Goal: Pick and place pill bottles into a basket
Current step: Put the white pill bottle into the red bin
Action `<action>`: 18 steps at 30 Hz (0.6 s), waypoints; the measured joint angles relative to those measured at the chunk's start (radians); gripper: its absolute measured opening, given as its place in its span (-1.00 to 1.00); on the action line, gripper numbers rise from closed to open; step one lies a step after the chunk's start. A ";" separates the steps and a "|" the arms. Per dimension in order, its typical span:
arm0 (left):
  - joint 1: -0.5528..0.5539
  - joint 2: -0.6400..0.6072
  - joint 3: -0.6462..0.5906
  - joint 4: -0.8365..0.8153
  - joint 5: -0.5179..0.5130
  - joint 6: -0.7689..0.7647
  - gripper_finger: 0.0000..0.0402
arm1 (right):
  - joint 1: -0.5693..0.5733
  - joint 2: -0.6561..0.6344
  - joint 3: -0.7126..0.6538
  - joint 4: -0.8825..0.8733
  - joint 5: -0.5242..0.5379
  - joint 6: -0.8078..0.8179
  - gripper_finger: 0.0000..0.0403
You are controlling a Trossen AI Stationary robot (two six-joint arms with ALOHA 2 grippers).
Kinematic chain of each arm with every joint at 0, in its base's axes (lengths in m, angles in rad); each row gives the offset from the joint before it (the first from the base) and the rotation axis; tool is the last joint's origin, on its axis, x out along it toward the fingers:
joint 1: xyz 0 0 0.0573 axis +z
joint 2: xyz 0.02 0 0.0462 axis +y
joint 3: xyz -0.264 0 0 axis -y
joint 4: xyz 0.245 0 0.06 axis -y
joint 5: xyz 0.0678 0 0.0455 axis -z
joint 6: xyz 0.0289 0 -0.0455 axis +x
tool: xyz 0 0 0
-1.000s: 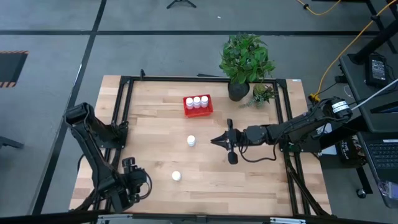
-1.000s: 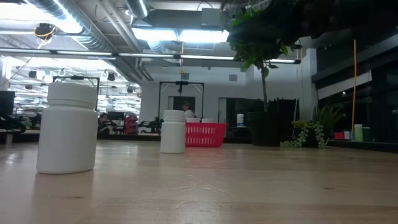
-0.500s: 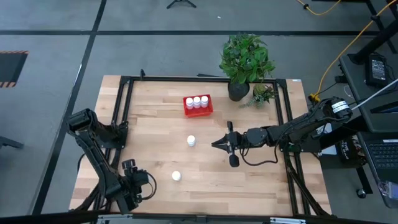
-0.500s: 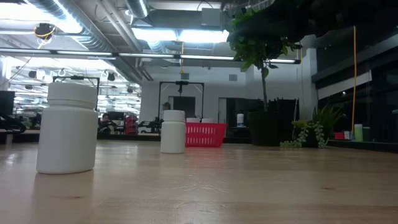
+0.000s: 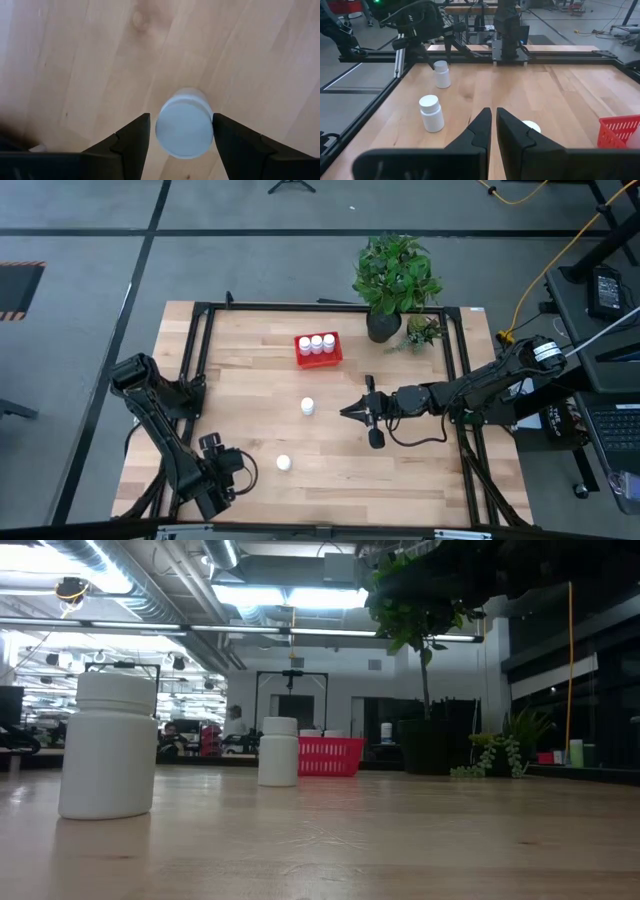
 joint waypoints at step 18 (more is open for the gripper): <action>-0.001 0.000 0.000 0.010 0.019 -0.011 0.03 | 0.002 0.000 0.000 -0.005 0.000 0.000 -0.84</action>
